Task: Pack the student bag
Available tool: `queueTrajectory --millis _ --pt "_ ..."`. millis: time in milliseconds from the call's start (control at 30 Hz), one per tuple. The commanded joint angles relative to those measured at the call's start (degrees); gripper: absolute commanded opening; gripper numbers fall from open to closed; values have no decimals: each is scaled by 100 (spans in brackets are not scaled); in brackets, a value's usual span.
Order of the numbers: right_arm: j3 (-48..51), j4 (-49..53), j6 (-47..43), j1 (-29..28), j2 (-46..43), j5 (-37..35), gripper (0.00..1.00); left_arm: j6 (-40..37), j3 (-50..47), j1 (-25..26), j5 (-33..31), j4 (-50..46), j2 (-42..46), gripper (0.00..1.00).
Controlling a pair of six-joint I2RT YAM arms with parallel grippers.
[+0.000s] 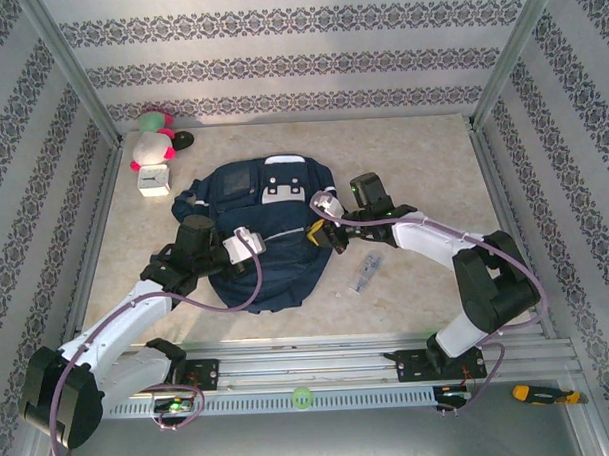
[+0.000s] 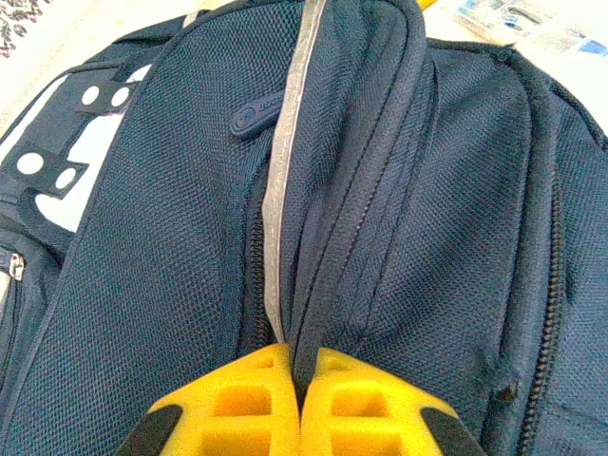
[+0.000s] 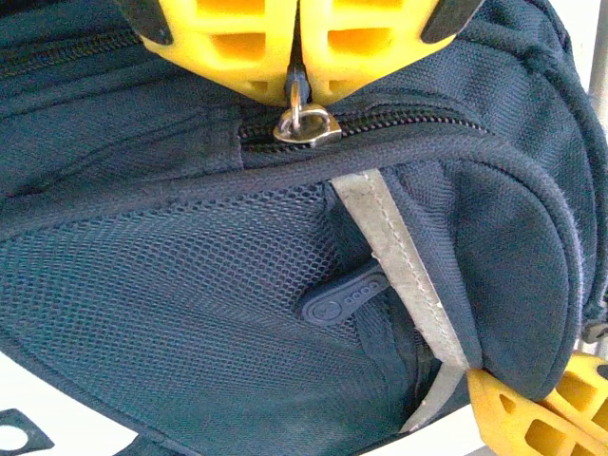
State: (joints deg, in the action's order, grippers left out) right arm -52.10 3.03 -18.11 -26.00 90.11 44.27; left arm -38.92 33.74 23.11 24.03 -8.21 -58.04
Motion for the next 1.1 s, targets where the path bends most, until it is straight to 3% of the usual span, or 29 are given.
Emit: queueTrajectory --millis 0,167,467,833,1067 --pt "49 -106 160 85 -389 -788 0 15 135 -39 -52 288 56 0" --pt "66 26 244 126 -771 -1850 0 -248 221 -27 -16 -80 -54 0" --pt "-648 1227 -526 -220 -485 -2356 0 -385 369 -17 58 -401 -145 1" --pt "-634 1903 94 -555 -760 -646 0 1065 877 189 -629 -145 -724 0" --pt "-467 1664 745 -687 -930 -364 0 1525 1007 292 -663 217 -776 0"
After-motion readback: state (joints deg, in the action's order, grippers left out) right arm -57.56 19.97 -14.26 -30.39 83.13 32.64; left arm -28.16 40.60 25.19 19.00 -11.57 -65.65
